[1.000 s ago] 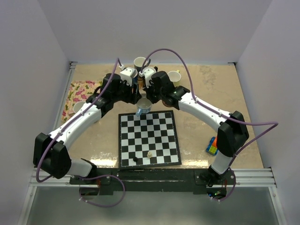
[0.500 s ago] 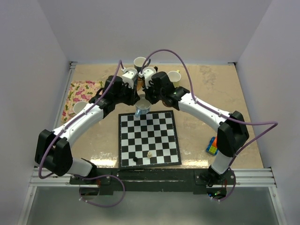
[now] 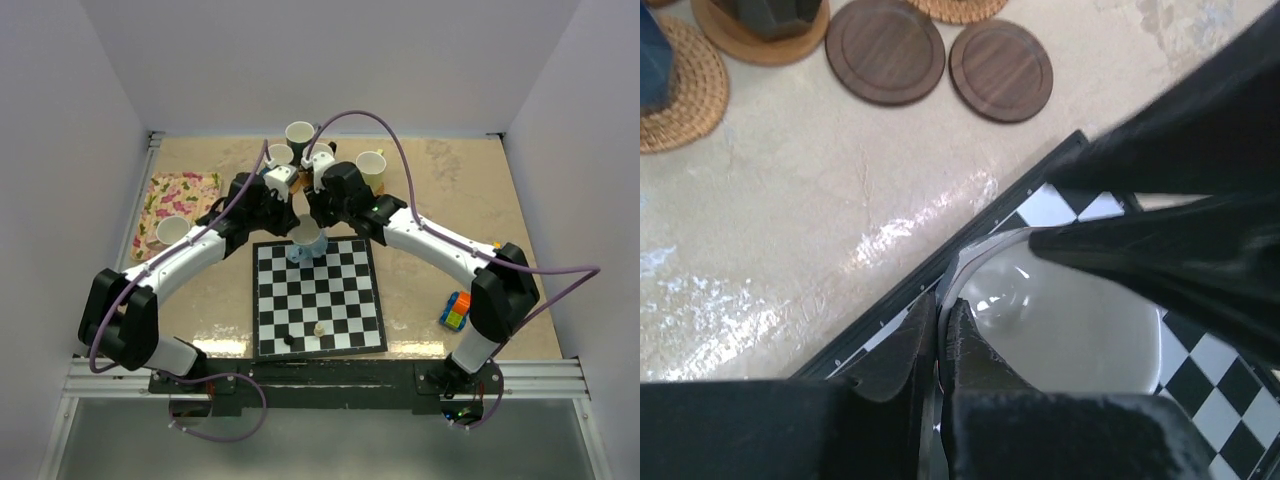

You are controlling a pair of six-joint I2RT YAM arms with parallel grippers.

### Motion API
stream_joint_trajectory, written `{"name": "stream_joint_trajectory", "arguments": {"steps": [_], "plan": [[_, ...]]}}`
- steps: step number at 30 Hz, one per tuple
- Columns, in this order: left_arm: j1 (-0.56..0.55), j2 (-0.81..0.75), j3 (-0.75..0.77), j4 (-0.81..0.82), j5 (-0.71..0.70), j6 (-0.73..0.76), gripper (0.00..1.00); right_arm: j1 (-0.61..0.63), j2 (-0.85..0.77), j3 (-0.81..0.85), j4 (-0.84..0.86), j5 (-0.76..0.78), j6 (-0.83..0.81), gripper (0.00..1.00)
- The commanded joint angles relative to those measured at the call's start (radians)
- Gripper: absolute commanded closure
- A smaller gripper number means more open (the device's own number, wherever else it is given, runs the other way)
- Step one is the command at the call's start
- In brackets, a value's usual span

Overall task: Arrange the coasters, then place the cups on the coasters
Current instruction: Place the cup on the coaster.

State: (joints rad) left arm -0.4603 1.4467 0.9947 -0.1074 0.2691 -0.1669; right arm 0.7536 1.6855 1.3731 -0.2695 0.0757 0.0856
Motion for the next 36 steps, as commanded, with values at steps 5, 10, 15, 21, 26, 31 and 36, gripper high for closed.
{"name": "stream_joint_trajectory", "arguments": {"steps": [5,10,15,21,26,31,36], "plan": [[0.005,-0.094,-0.073,0.153,0.012,0.018,1.0,-0.005,-0.089,-0.035,0.07,0.067,0.032,0.47],[0.005,-0.101,-0.084,0.166,-0.01,0.013,1.0,0.01,-0.079,-0.052,0.05,0.038,0.025,0.41],[0.005,-0.103,-0.085,0.169,-0.022,0.014,1.0,0.033,-0.07,-0.068,0.036,0.032,0.029,0.4],[0.005,-0.108,-0.087,0.175,-0.028,0.009,1.0,0.044,-0.034,-0.068,0.029,0.033,0.036,0.43],[0.006,-0.111,-0.091,0.179,-0.027,0.007,1.0,0.056,0.005,-0.048,0.026,0.044,0.045,0.5],[0.005,-0.121,-0.097,0.192,-0.022,0.006,1.0,0.069,0.034,-0.025,0.016,0.062,0.058,0.81],[0.008,-0.138,-0.083,0.169,-0.036,0.003,0.75,0.067,0.02,-0.014,0.01,0.127,0.132,1.0]]}}
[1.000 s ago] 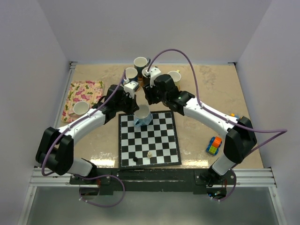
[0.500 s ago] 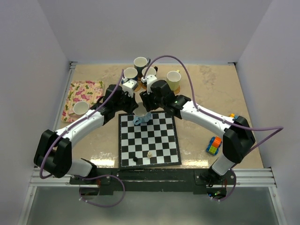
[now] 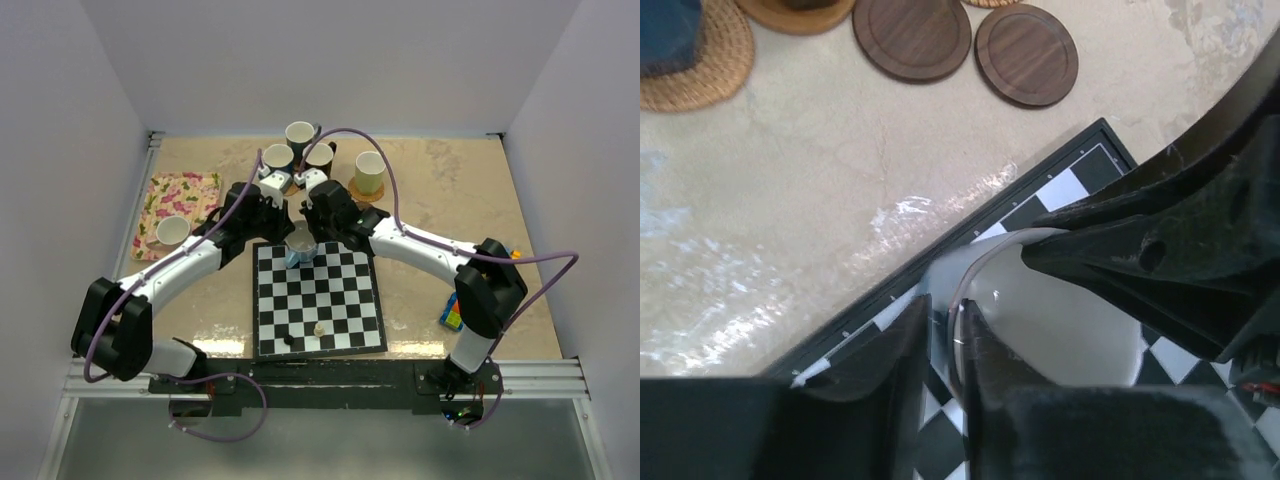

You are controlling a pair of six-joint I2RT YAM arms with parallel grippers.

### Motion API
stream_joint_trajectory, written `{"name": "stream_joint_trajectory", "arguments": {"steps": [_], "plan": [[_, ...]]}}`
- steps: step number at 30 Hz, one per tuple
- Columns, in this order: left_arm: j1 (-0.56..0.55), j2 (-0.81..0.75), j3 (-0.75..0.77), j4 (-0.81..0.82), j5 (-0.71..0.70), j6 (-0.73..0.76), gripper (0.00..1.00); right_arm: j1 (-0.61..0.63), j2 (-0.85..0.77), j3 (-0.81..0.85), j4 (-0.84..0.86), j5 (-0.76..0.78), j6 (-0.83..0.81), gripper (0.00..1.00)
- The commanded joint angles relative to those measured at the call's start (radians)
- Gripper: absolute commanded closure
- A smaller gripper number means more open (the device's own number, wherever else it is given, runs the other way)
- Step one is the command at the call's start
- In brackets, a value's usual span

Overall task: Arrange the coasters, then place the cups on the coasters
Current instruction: Place the cup on the coaster.

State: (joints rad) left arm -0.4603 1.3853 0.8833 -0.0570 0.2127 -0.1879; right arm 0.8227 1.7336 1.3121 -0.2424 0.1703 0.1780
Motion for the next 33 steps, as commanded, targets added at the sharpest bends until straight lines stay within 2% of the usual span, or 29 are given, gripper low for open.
{"name": "stream_joint_trajectory", "arguments": {"steps": [1,2,4,10,15,23,33], "plan": [[0.009,-0.095,0.026,0.118,0.007,0.027,0.55,-0.005,-0.035,0.052,-0.017,0.043,0.047,1.0],[0.015,-0.11,0.017,0.126,-0.004,0.027,0.41,-0.01,-0.045,0.061,-0.02,0.049,0.06,1.0],[0.034,-0.159,0.002,0.149,-0.019,0.03,0.34,-0.036,-0.058,0.076,-0.02,0.052,0.072,1.0],[0.161,-0.305,-0.075,0.235,-0.061,0.002,0.27,-0.141,-0.045,0.157,-0.02,0.037,0.097,1.0],[0.238,-0.313,-0.066,0.209,-0.105,-0.002,0.25,-0.212,0.017,0.249,-0.017,0.034,0.08,1.0],[0.244,-0.299,-0.066,0.2,-0.128,0.034,0.25,-0.284,0.158,0.412,-0.054,-0.005,0.032,1.0],[0.262,-0.315,-0.072,0.201,-0.154,0.053,0.24,-0.329,0.216,0.443,-0.038,-0.017,-0.005,1.0]]}}
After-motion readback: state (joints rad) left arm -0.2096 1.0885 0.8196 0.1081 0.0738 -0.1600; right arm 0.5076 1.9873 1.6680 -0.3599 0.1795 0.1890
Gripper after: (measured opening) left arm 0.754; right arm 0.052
